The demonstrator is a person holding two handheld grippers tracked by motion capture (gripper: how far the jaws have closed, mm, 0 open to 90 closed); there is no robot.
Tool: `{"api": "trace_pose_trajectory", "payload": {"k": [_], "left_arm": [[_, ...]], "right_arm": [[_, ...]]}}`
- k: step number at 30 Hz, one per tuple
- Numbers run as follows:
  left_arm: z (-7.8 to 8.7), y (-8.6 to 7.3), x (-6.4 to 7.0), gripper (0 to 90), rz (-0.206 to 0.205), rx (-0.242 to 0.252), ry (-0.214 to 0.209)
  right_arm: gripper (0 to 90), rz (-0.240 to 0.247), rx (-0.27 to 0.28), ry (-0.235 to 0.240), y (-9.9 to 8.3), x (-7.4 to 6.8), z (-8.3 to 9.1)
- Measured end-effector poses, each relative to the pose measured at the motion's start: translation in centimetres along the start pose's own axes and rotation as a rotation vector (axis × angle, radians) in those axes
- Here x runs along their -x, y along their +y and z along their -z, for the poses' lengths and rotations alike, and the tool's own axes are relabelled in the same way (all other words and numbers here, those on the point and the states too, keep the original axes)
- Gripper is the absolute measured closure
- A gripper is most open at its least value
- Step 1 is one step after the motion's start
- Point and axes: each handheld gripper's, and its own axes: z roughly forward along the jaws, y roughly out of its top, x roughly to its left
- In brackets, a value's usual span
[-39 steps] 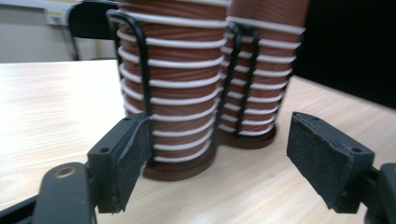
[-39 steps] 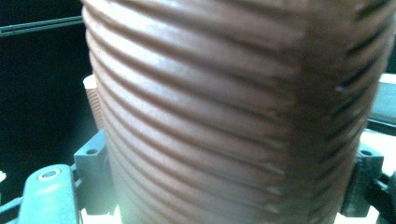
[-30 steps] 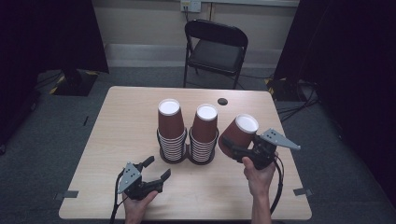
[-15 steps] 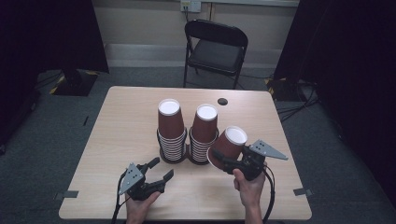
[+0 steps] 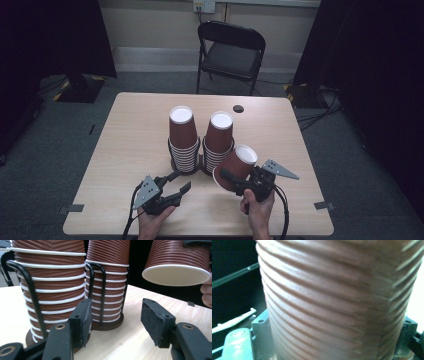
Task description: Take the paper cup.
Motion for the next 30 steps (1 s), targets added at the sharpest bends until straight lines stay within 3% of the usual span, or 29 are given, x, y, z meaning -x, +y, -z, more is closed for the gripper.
{"api": "trace_pose_trajectory", "payload": {"k": [3,10,17,25,30], "left_arm": [[-0.2,-0.2,0.2,42.1,-0.001,0.006,-0.022],[-0.9,-0.1,0.5,42.9,-0.047,0.026,-0.046],[-1.5,-0.3,0.8,48.2,-0.032,0.039,-0.082],[-1.8,-0.4,1.1,50.5,-0.031,0.046,-0.085],[-1.8,-0.2,1.1,53.1,-0.026,0.069,-0.086]], "right_arm": [[15.5,-0.047,0.011,0.022,-0.6,0.1,-0.2],[15.5,-0.137,0.025,0.084,-1.9,0.1,-0.7],[15.5,-0.217,0.038,0.153,-2.4,0.3,-1.0],[15.6,-0.3,0.074,0.186,-3.7,-0.3,-1.4],[15.6,-0.327,0.064,0.202,-4.1,-0.6,-1.8]]}}
